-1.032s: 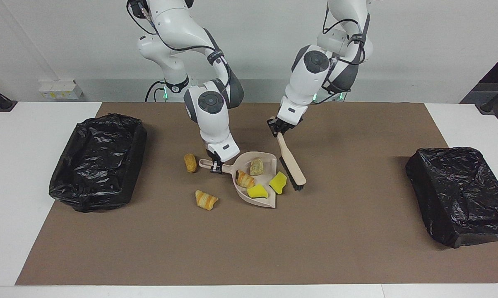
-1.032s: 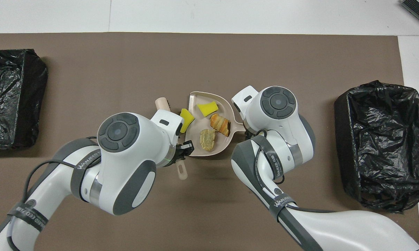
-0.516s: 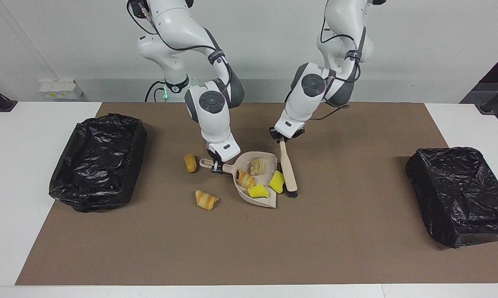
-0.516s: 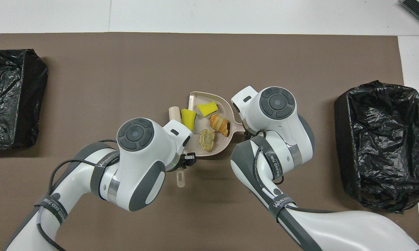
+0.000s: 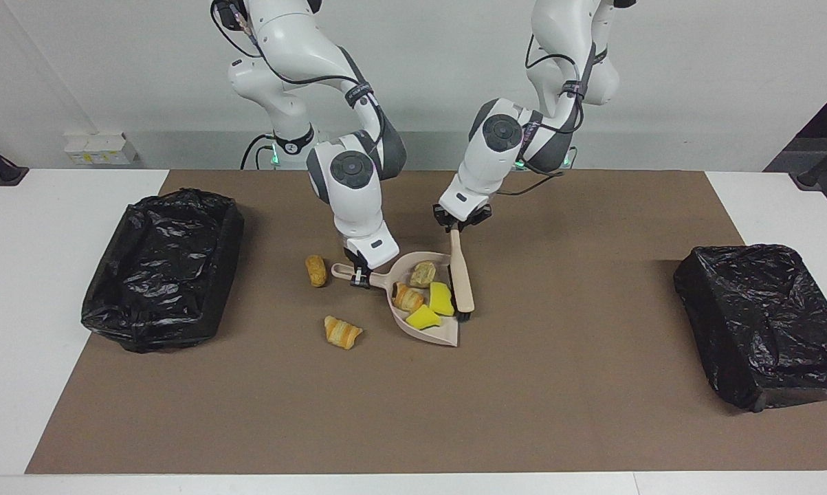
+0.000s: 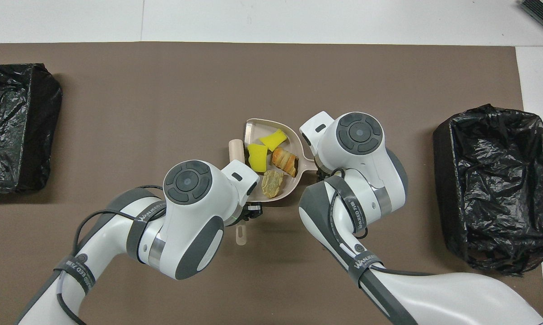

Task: Sweep and dump trash in bin
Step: 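Sweep more pieces into the dustpan with the left gripper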

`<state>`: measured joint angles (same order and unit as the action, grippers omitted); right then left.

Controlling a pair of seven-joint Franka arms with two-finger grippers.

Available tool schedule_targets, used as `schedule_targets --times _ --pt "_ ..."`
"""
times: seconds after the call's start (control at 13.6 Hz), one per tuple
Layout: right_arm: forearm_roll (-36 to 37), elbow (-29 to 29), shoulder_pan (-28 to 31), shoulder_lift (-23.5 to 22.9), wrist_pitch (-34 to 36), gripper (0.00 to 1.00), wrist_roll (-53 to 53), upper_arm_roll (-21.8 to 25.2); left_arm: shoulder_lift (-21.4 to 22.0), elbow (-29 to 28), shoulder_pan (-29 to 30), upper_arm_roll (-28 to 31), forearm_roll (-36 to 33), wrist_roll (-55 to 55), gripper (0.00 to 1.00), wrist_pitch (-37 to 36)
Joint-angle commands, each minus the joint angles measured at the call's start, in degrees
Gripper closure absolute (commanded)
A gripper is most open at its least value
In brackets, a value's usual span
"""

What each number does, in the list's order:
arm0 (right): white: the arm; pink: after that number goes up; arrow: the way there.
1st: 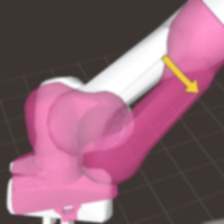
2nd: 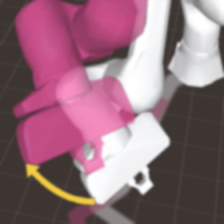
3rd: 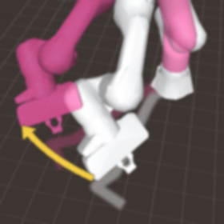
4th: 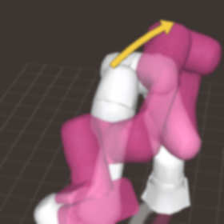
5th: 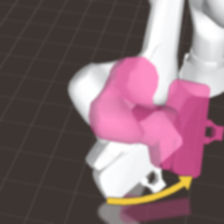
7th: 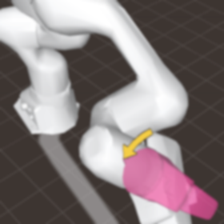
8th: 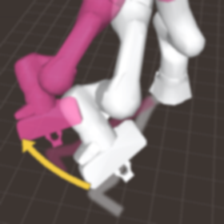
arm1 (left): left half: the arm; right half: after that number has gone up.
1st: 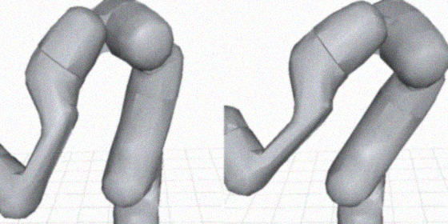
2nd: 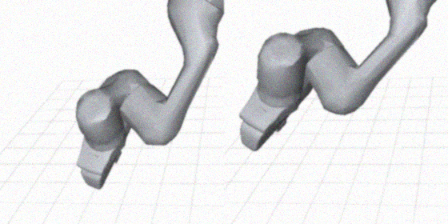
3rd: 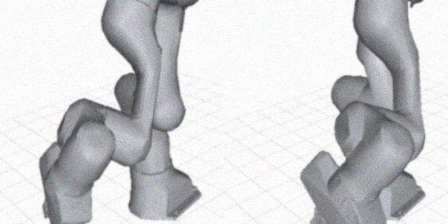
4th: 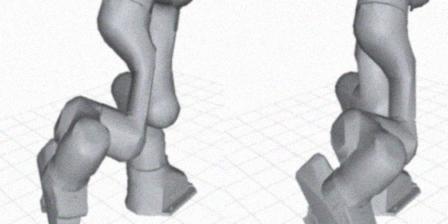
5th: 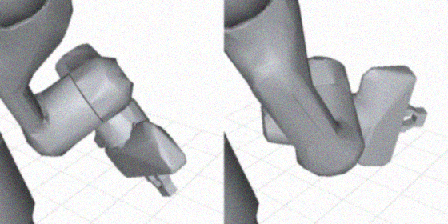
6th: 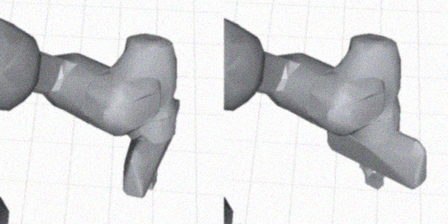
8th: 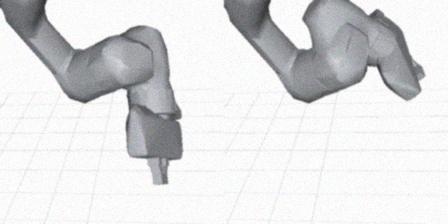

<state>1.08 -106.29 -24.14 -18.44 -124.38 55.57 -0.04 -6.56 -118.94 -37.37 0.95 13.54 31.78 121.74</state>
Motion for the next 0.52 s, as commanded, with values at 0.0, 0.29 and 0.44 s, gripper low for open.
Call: schedule_targets --times 0.0,0.29,0.44 --pt "-0.6 -0.1 0.4 -0.1 -0.3 1.00 -1.4 -0.3 0.5 -0.5 2.6 -0.1 -2.0 -0.8 1.00 -1.4" --pt "-0.6 -0.1 2.3 0.3 0.4 1.00 0.1 -0.4 0.6 2.3 6.7 0.0 -4.3 -0.8 1.00 -4.4" --pt "-4.9 0.2 4.0 2.1 2.1 1.00 4.3 -0.3 1.2 5.6 8.0 0.1 -5.1 -0.8 1.00 -8.4"
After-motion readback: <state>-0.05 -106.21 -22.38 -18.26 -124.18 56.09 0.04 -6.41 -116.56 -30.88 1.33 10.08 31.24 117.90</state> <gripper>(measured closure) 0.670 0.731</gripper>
